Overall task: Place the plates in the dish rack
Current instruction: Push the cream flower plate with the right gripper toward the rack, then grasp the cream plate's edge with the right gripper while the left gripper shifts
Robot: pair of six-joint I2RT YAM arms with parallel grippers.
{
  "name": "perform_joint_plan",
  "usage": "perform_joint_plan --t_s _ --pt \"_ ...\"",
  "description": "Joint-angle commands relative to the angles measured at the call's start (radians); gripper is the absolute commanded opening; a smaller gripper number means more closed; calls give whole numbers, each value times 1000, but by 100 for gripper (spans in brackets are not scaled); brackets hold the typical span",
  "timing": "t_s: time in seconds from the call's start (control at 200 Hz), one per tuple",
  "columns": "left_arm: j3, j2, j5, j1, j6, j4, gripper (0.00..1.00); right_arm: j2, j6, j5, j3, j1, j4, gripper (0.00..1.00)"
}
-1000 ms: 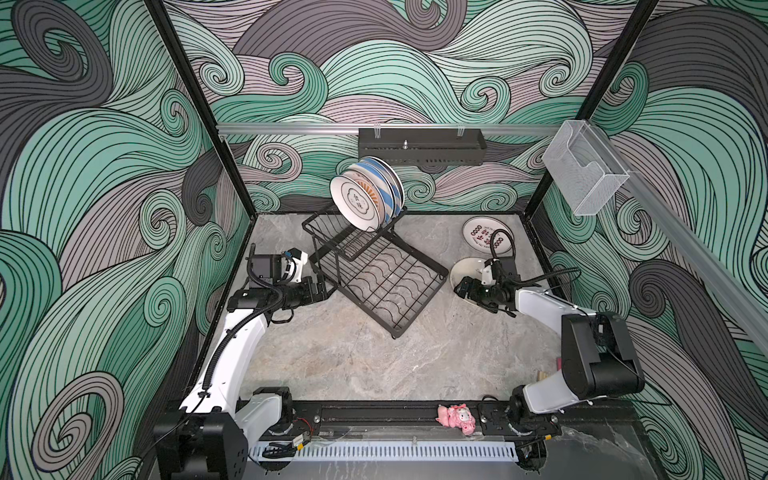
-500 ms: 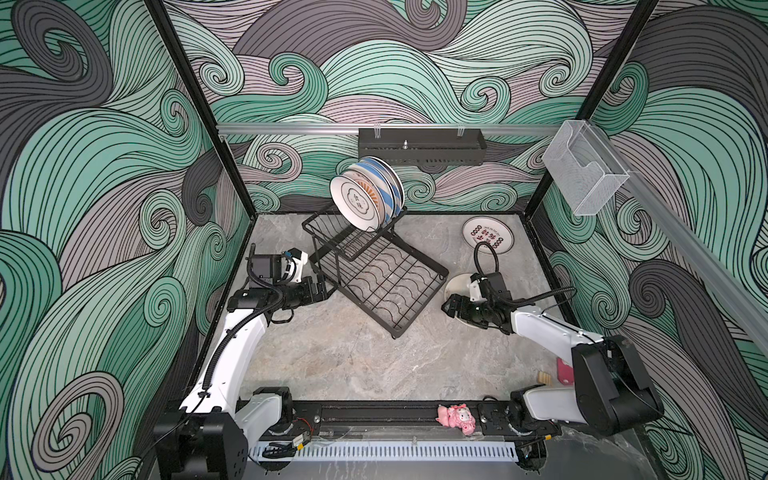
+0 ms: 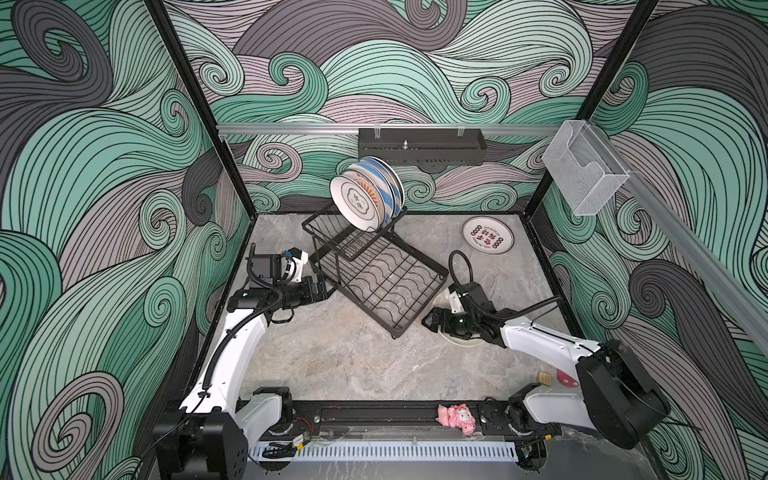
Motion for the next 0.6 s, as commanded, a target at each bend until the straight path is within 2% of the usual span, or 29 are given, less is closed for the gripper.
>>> perform_joint_plan --t_s 0.0,0.16,0.295,0.425,0.595 --pt "3 -10 -10 -17 7 -6 99 47 60 -43 0 66 -29 90" --pt "13 -10 -49 -52 8 -22 99 -23 45 12 63 110 -133 90" --pt "19 -19 -100 -95 -19 -42 99 -156 -22 203 141 100 -415 91" --pt "-18 -55 -165 -181 -69 -15 99 -280 -23 272 134 29 -595 91" --pt "-75 -61 -220 -354 -163 90 99 -491 56 265 2 -93 -664 91"
